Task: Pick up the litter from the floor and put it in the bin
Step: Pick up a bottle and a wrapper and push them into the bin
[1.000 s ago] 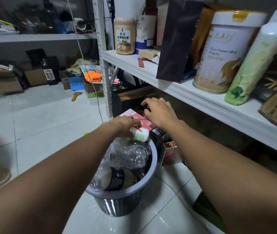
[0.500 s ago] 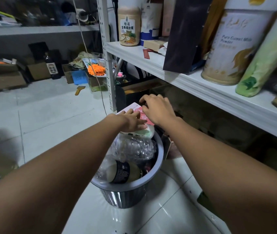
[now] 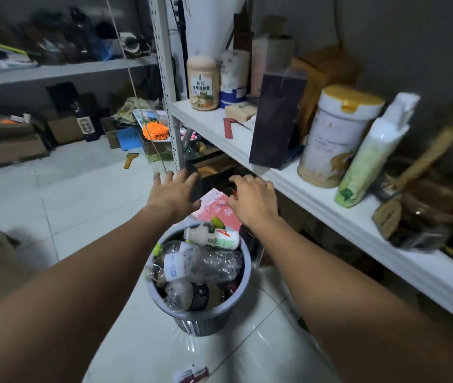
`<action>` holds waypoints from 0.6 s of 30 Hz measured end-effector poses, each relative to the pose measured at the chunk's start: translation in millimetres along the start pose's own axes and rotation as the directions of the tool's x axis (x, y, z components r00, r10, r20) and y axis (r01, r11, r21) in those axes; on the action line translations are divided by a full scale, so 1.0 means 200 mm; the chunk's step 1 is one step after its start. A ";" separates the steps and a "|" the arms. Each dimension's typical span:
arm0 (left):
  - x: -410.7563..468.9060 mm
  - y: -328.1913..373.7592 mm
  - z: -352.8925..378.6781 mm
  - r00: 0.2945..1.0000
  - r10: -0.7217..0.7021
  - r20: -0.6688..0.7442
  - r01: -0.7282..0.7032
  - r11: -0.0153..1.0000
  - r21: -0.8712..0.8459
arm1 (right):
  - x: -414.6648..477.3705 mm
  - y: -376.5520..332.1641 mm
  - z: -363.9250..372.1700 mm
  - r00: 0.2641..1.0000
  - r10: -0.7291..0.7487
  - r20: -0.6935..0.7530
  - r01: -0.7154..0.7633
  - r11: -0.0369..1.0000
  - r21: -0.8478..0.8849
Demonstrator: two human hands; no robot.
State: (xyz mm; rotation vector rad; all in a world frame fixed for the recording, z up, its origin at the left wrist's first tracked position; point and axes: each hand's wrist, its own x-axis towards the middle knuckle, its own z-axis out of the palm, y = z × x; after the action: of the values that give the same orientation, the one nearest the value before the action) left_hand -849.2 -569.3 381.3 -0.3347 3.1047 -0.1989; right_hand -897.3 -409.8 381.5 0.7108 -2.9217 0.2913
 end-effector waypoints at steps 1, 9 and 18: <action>-0.03 -0.02 -0.12 0.999 -0.032 0.011 0.032 0.999 -0.034 | 0.00 -0.03 -0.11 1.000 0.006 -0.003 -0.006 1.000 -0.003; -0.22 -0.14 -1.12 0.996 -0.085 0.019 0.087 0.990 -0.108 | -0.02 -0.30 -1.10 0.997 -0.057 0.043 0.058 0.998 -0.025; -0.78 -0.22 -2.14 0.975 -0.157 0.158 0.182 0.970 -0.162 | -0.28 -0.45 -2.24 0.982 -0.063 0.177 0.065 0.998 -0.007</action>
State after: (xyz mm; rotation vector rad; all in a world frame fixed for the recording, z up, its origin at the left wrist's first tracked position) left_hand -698.0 -525.3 810.6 -0.5921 2.9558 0.0963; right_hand -774.4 -367.4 822.5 0.8696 -3.0557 0.2122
